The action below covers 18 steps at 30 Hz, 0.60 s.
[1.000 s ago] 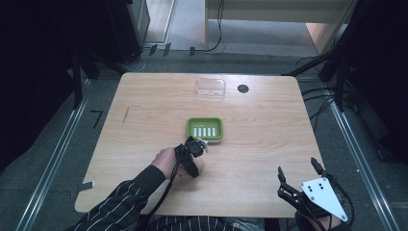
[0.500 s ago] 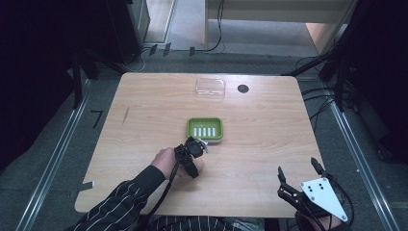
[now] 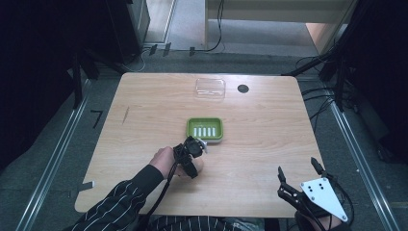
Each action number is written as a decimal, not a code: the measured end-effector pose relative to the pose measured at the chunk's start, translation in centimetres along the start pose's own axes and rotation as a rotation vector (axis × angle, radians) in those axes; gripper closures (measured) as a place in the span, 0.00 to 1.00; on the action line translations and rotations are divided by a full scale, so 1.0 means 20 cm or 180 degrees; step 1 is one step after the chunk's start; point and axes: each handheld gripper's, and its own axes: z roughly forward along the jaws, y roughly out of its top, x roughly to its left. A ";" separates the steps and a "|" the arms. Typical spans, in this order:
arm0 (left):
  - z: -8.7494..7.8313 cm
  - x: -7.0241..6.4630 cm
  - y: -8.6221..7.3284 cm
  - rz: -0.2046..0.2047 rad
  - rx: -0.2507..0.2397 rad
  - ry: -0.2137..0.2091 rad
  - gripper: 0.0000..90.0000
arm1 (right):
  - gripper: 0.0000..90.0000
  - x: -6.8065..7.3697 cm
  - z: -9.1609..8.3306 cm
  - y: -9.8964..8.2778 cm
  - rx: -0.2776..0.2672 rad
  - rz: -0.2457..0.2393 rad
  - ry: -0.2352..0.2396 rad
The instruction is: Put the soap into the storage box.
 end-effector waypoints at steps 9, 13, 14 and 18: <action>-0.02 0.01 -0.01 0.0041 -0.0004 -0.0015 0.37 | 0.15 0.00 0.00 0.00 0.0004 0.0008 0.0000; -0.03 0.01 -0.01 0.0089 0.0022 -0.0025 0.37 | 0.15 0.00 0.00 0.00 -0.0007 -0.0004 0.0003; -0.03 0.02 -0.01 0.0093 0.0015 -0.0010 0.37 | 0.15 0.00 0.00 0.00 -0.0007 -0.0005 0.0004; -0.04 0.02 -0.02 0.0085 -0.0004 -0.0009 0.37 | 0.15 0.00 0.00 0.00 -0.0007 -0.0008 0.0004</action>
